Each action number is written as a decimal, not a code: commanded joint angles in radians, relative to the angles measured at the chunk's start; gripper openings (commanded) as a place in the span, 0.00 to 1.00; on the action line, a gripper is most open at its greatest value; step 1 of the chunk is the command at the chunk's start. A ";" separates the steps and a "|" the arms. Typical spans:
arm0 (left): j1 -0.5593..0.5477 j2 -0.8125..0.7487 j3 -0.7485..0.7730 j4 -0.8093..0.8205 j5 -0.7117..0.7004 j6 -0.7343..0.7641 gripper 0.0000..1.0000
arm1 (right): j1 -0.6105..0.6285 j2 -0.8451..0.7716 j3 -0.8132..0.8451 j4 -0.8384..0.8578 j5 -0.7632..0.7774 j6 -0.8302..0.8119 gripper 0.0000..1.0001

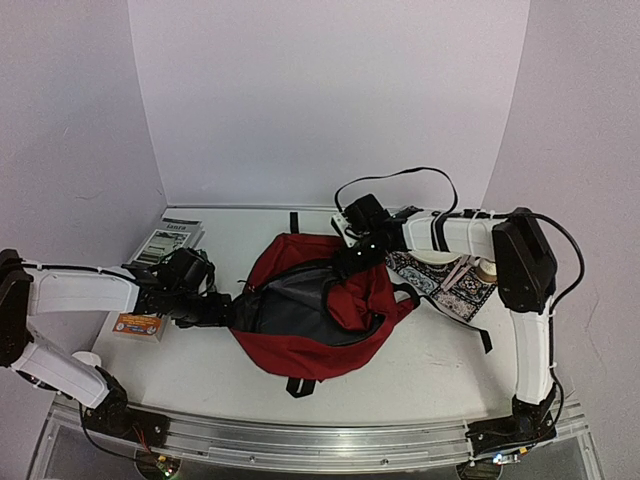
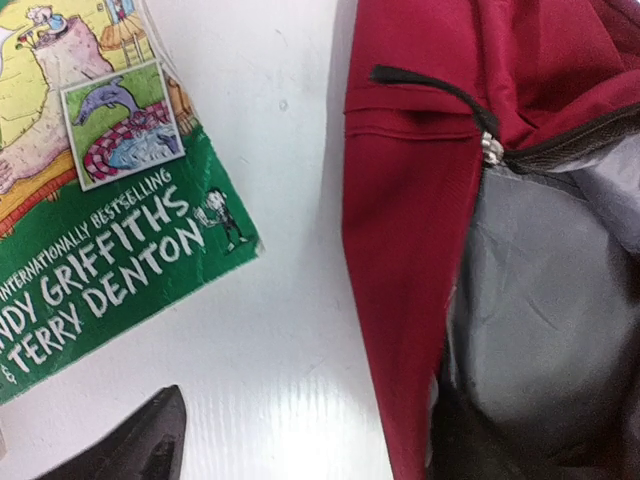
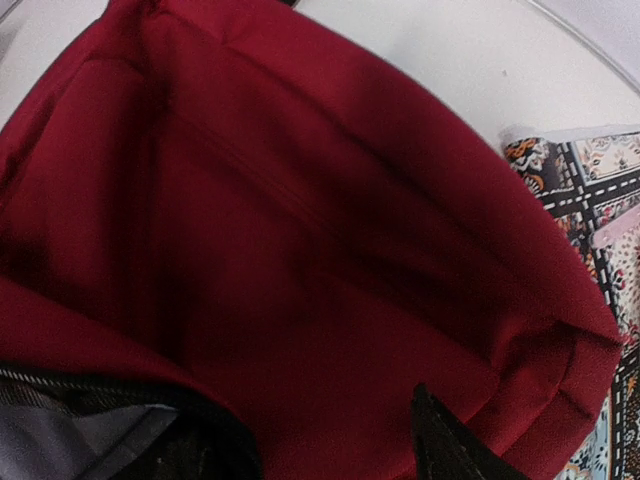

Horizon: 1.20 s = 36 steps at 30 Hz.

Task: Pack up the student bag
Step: Place the largest pocket of the student bag, then pick up the book from the book.

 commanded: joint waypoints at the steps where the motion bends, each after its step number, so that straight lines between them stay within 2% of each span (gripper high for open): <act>1: 0.002 -0.064 0.077 -0.035 0.059 0.035 0.90 | -0.012 -0.128 -0.040 -0.067 -0.224 0.125 0.70; 5: 0.029 -0.110 0.106 -0.046 0.057 0.022 0.99 | -0.012 -0.180 -0.078 -0.044 -0.292 0.166 0.76; 11: 0.157 -0.123 0.120 -0.091 0.032 -0.003 0.99 | -0.012 -0.273 -0.192 0.047 -0.356 0.195 0.89; 17: 0.305 -0.117 0.131 -0.092 0.033 0.045 0.99 | -0.012 -0.318 -0.282 0.116 -0.417 0.204 0.96; 21: 0.441 -0.098 0.154 -0.076 0.066 0.085 0.99 | -0.012 -0.351 -0.346 0.162 -0.448 0.206 0.98; 26: 0.615 -0.038 0.129 0.036 0.279 0.114 0.98 | -0.011 -0.388 -0.407 0.186 -0.483 0.201 0.98; 30: 0.708 0.020 0.097 0.146 0.406 0.127 0.95 | -0.012 -0.428 -0.452 0.210 -0.492 0.192 0.98; 36: 0.790 0.162 0.078 0.275 0.571 0.134 0.87 | -0.012 -0.467 -0.492 0.234 -0.509 0.190 0.98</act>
